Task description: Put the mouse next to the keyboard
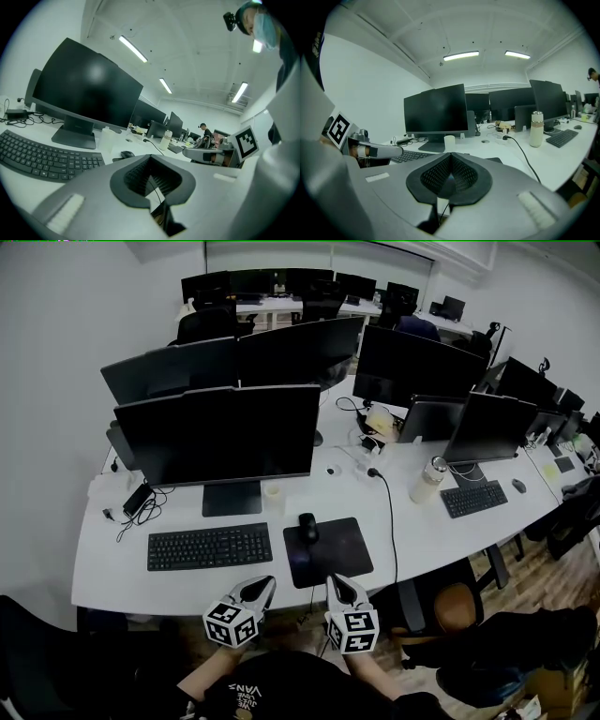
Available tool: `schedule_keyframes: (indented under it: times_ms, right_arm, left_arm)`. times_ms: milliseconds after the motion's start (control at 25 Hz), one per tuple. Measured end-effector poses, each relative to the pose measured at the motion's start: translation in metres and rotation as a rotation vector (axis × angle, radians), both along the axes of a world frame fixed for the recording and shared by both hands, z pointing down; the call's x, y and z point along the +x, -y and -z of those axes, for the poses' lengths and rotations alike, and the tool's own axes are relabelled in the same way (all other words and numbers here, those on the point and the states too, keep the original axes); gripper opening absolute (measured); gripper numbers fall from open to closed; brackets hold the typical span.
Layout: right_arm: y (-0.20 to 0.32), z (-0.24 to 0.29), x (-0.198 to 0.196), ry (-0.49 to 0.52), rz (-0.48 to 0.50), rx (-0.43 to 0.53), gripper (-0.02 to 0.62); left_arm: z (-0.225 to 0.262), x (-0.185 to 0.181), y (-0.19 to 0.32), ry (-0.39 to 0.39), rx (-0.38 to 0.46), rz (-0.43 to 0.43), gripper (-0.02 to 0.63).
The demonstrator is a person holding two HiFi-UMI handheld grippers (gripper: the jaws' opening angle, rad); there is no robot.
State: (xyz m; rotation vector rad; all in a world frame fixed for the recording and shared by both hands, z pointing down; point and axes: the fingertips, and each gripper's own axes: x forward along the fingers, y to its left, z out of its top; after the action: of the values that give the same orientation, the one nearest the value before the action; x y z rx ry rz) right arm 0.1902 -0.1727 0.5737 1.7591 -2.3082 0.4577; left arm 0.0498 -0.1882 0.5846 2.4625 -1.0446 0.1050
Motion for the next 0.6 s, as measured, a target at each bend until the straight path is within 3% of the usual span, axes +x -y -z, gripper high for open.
schedule_keyframes:
  times_ms: [600]
  right_arm:
    - [-0.028, -0.005, 0.004, 0.007, 0.007, -0.002, 0.003]
  left_arm:
    - [0.001, 0.006, -0.029, 0.011, 0.009, 0.009, 0.002]
